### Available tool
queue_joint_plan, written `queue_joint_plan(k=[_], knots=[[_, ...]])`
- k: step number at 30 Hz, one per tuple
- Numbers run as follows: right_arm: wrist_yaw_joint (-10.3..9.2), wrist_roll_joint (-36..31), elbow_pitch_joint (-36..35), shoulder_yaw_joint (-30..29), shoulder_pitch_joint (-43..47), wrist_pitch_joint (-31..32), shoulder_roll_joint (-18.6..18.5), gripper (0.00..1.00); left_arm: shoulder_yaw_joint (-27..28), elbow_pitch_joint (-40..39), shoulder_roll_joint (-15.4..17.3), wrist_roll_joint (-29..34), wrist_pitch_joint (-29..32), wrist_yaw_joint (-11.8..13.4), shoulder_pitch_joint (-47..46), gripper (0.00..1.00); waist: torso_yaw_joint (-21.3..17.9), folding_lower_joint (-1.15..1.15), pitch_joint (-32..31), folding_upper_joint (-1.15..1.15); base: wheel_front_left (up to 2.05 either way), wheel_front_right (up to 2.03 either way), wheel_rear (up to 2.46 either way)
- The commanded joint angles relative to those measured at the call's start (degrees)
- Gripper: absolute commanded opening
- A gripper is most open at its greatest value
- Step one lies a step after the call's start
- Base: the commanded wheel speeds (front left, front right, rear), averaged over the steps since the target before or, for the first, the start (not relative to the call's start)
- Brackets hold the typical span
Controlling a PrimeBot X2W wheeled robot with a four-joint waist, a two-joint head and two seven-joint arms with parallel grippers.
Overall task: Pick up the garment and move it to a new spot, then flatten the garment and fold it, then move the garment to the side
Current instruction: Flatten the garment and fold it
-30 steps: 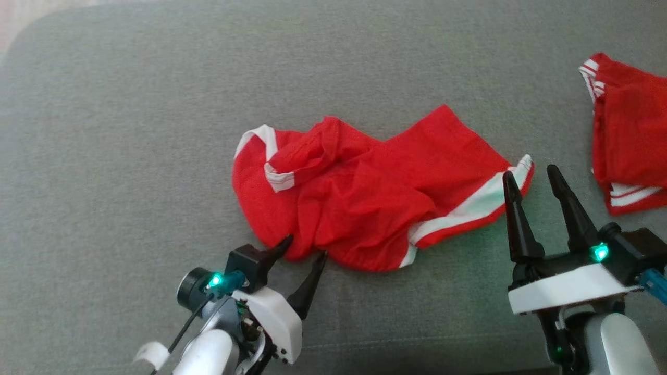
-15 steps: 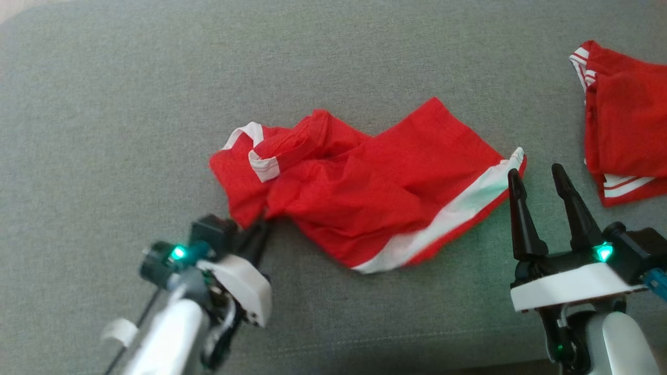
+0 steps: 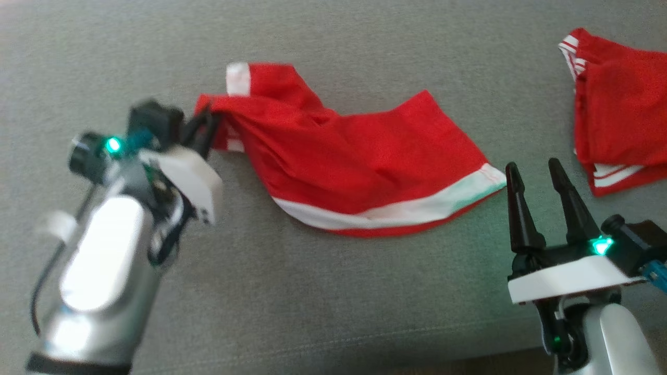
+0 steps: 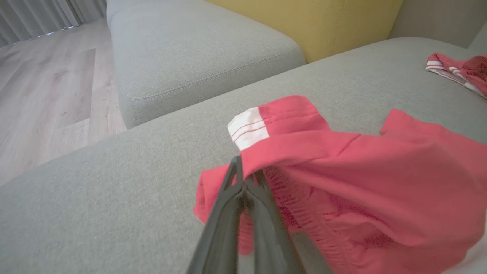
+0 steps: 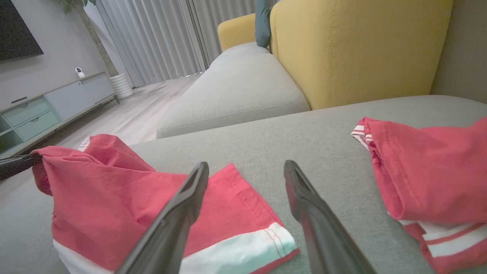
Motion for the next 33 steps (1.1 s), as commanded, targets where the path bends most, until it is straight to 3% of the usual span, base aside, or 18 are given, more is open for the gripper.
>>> queue_joint_plan(k=[1,7,8,9,14,17,27,33], knots=[[-0.04,0.51,-1.56,1.50,-2.21,-1.07,-0.17,1.00,2.78,0.76,2.20,-1.11,0.78,-0.37,-5.30,0.00,-1.27,0.00,0.39,0.00,0.00,0.00,0.00],[-0.04,1.23,-0.58,2.12,-2.75,-2.05,-0.16,1.00,3.19,10.42,2.32,-3.74,1.12,-1.19,-10.67,0.00,-3.06,0.00,0.76,0.00,0.00,0.00,0.00],[-0.04,1.25,-0.45,2.13,-2.76,-2.18,-0.16,1.00,3.17,11.56,2.25,-4.10,0.46,-1.28,-10.95,0.28,-3.17,0.00,0.73,0.00,0.00,0.00,0.00],[-0.04,1.19,-0.33,2.10,-2.74,-2.30,-0.16,1.00,3.18,12.77,2.09,-4.56,0.20,-1.34,-10.86,0.98,-3.25,0.00,0.68,0.00,0.00,0.00,0.00],[-0.04,-0.08,-0.34,1.94,-2.48,-2.38,-0.16,1.00,3.70,13.86,1.14,-5.82,-3.44,-0.60,-8.48,1.00,-3.00,0.00,0.21,0.00,0.00,0.00,0.00],[-0.04,-0.60,-0.67,1.77,-2.30,-2.09,-0.16,1.00,4.64,11.75,0.34,-6.31,-7.65,1.57,-4.15,1.00,-2.43,0.00,-0.43,0.00,0.00,0.00,0.00],[-0.04,-3.24,-2.64,0.94,-1.57,-0.19,-0.17,1.00,8.41,-4.09,-2.43,-6.33,-19.43,11.09,13.38,1.00,0.95,0.00,-3.44,0.00,0.00,0.00,0.00],[-0.04,-3.84,-3.53,1.12,-0.17,1.15,-0.52,1.00,9.34,-12.67,-3.29,-5.37,-20.91,13.27,21.36,1.00,2.44,0.00,-5.30,0.00,0.00,0.00,0.00]])
